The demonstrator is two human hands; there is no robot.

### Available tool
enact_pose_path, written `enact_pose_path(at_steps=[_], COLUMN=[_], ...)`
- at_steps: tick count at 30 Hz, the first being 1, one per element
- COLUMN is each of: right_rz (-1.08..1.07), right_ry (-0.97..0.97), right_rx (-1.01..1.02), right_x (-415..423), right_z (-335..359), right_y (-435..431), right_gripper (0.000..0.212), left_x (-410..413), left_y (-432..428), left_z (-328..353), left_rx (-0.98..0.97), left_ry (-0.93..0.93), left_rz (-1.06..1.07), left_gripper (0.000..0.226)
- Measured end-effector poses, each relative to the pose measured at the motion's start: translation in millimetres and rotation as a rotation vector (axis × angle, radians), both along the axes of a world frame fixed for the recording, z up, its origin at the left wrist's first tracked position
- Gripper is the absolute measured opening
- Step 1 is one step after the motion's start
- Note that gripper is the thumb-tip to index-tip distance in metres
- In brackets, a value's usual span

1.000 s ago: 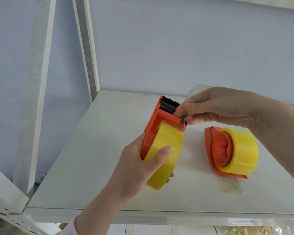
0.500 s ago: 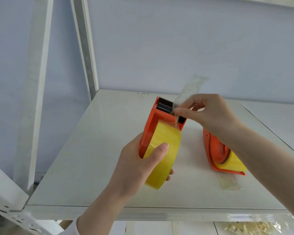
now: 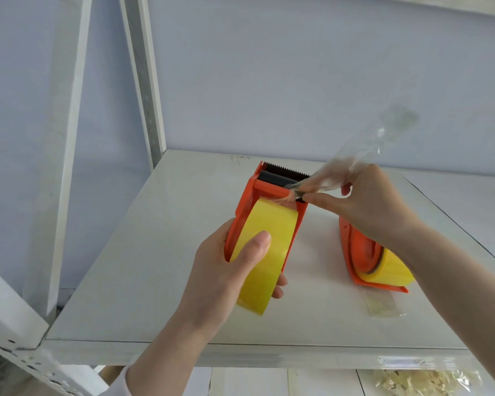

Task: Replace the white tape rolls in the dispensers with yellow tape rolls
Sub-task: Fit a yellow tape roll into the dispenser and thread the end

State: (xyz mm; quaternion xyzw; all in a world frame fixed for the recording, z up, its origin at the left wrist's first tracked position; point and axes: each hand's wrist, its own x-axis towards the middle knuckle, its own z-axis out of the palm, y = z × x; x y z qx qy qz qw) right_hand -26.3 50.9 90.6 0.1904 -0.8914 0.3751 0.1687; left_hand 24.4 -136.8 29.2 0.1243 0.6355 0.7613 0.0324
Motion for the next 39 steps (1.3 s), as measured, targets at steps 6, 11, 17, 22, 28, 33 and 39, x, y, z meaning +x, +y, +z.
enact_pose_path(at_steps=[6,11,17,22,28,33,39], right_rz=[-0.174,-0.394,-0.319,-0.257,-0.258,-0.335,-0.344], right_ry=[-0.001,-0.071,-0.199,-0.252,-0.340,-0.187,-0.040], right_rx=[-0.111,-0.302,-0.257,-0.331,-0.550,-0.410,-0.134], right_x=[5,22,16,10,12,9,5], right_z=[2,-11,-15,-15,-16,-24,-22], right_y=[0,0,-18,-20,-25,-33,-31], right_gripper=[0.020,0.023,0.019,0.006,0.005,0.011,0.007], left_x=[1,2,4,4,4,6,5], left_y=[3,5,13,17,18,22,21], left_z=[6,3,2,0,-2,-3,-4], left_rx=[-0.014,-0.017,-0.019,-0.019,-0.006,0.049,0.055], left_ry=[0.008,-0.024,-0.025,-0.030,-0.015,-0.030,-0.033], left_rz=[-0.021,0.021,0.036,0.044,0.096,0.097,0.069], left_gripper=[0.040,0.036,0.033,0.031,0.035,0.035,0.035])
